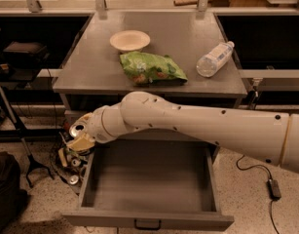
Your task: Place pepsi can into middle drawer
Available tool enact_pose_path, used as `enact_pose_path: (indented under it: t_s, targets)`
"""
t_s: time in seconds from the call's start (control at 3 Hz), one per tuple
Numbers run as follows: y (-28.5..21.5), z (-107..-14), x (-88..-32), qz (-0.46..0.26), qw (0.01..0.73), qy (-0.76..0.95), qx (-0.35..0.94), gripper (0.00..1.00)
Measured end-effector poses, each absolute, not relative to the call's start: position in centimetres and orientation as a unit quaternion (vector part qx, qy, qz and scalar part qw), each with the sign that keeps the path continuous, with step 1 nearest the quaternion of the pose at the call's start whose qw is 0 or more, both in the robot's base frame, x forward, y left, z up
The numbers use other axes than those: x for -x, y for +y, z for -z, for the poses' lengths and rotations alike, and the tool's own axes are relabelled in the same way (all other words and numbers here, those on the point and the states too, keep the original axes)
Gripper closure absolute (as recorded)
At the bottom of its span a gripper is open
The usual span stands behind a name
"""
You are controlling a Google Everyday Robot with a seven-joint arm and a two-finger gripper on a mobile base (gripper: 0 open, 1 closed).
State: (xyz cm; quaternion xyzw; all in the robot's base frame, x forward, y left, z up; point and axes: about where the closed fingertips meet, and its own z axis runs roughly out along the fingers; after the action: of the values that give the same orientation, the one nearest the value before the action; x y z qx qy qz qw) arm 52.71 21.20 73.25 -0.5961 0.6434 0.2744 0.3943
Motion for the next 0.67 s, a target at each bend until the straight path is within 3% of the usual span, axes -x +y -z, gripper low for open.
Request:
enact_pose_path:
  t_s: [0.67]
  targets:
    - [21.5, -72.0, -52.5, -0.283, 0.381, 0.646, 0.597, 1.0]
